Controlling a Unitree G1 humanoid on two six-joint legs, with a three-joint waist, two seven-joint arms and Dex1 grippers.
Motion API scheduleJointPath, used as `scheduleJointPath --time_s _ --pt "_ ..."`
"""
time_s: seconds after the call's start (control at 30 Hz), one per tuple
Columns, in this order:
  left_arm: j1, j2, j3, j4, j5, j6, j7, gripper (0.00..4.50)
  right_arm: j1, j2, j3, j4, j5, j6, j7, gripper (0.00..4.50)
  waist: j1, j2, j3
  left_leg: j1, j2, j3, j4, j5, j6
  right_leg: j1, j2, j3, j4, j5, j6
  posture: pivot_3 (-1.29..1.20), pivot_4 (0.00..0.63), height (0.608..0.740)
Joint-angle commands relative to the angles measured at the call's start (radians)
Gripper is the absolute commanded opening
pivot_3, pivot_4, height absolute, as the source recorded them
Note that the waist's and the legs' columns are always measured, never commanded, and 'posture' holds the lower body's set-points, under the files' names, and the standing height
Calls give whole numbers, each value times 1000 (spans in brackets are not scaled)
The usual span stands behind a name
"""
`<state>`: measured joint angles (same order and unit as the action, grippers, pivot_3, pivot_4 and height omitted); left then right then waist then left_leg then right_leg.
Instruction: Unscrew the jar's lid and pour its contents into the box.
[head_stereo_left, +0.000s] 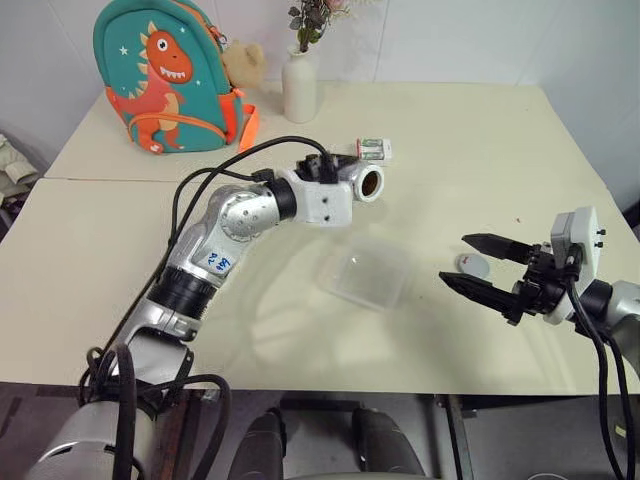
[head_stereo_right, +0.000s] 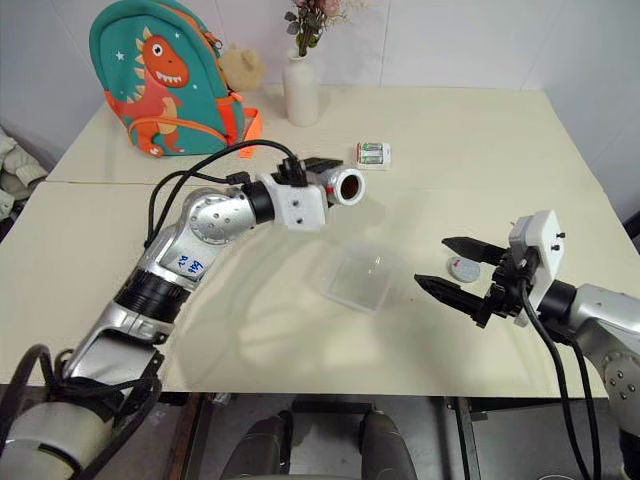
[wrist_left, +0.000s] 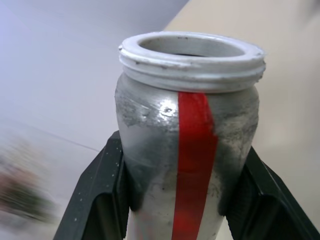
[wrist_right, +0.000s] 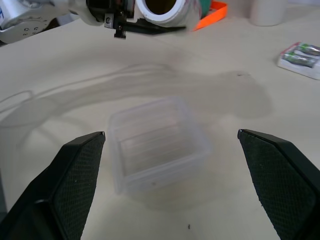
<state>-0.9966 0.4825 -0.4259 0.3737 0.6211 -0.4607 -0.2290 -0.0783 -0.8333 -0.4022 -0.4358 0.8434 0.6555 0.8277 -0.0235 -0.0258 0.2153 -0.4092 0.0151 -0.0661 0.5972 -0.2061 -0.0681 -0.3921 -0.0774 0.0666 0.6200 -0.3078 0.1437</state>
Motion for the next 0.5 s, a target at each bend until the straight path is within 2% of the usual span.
scheduleJointPath --time_s 0.03,0.13,0.23,0.37,0.5 --pt "-75 24 -105 36 353 -76 421 1968 7 21 -38 -44 15 -20 -26 4470 2 0 0 0 0 0 0 0 0 0 0 0 0 0 1 0 150 740" --pt "-127 30 -209 44 610 -13 737 1968 6 42 -33 -50 16 -21 -48 4470 5 -1 1 -1 -1 0 0 0 0 0 0 1 0 0 2 0 150 740" --pt "-167 11 -283 104 753 57 940 1968 -2 61 -29 -53 22 -22 -69 4470 10 -1 1 -2 -1 0 0 0 0 -1 0 1 0 0 2 0 150 740" --pt "-237 -61 -418 302 904 153 1113 1968 -22 97 -10 -61 31 -22 -101 4470 20 -1 1 -2 -1 0 1 0 0 -1 0 1 0 0 3 0 150 740" --pt "-286 -96 -495 411 967 214 1216 1968 -35 123 2 -73 36 -16 -122 4470 21 -2 1 -2 -2 0 1 0 0 -2 0 1 1 0 3 0 150 740"
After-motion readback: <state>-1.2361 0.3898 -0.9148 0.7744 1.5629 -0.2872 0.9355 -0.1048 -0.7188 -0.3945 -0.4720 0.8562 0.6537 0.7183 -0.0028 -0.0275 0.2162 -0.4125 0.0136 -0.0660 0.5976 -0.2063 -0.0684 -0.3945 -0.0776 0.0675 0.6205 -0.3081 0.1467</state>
